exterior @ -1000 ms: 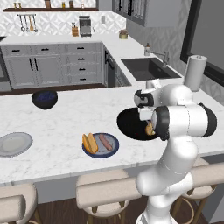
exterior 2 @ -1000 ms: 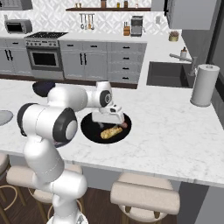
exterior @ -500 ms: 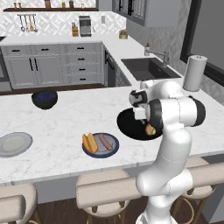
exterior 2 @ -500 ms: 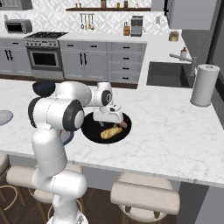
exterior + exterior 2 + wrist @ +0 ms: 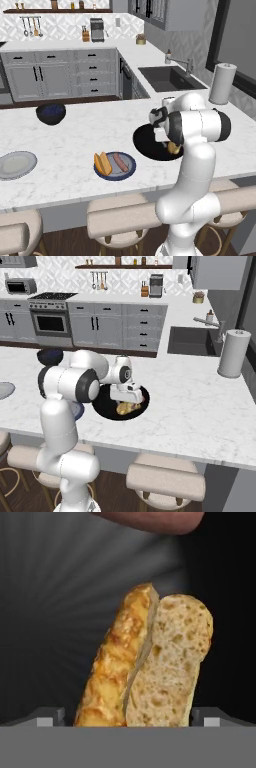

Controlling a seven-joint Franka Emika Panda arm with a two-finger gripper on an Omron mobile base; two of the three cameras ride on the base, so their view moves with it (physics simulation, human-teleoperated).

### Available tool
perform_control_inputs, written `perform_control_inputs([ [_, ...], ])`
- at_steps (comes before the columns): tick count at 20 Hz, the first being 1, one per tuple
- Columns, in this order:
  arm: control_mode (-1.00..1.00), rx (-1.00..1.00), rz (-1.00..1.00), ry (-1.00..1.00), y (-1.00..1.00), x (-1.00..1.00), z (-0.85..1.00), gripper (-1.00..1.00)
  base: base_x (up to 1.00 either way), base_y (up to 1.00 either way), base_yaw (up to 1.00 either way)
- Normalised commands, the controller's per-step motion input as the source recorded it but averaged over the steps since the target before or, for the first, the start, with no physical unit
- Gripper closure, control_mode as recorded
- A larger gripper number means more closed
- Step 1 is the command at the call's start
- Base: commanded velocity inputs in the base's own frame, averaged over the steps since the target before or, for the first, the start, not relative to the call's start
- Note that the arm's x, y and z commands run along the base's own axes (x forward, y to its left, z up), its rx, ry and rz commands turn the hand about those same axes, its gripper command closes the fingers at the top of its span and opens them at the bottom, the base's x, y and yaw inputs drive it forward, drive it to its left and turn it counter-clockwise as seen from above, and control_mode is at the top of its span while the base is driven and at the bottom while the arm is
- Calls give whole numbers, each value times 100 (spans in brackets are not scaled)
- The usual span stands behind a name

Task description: Place one bun and one sausage from the bowl on each plate.

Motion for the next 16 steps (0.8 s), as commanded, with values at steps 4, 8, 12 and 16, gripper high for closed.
perform_control_inputs([
  [4, -100, -1, -2, 0, 0, -2, -34, -100, 0, 0, 0],
  [8, -100, -1, 0, 0, 0, -4, -24, -100, 0, 0, 0],
  [12, -100, 0, 0, 0, 0, 0, -20, 100, 0, 0, 0],
  [16, -100, 0, 0, 0, 0, -1, -4, 100, 0, 0, 0],
])
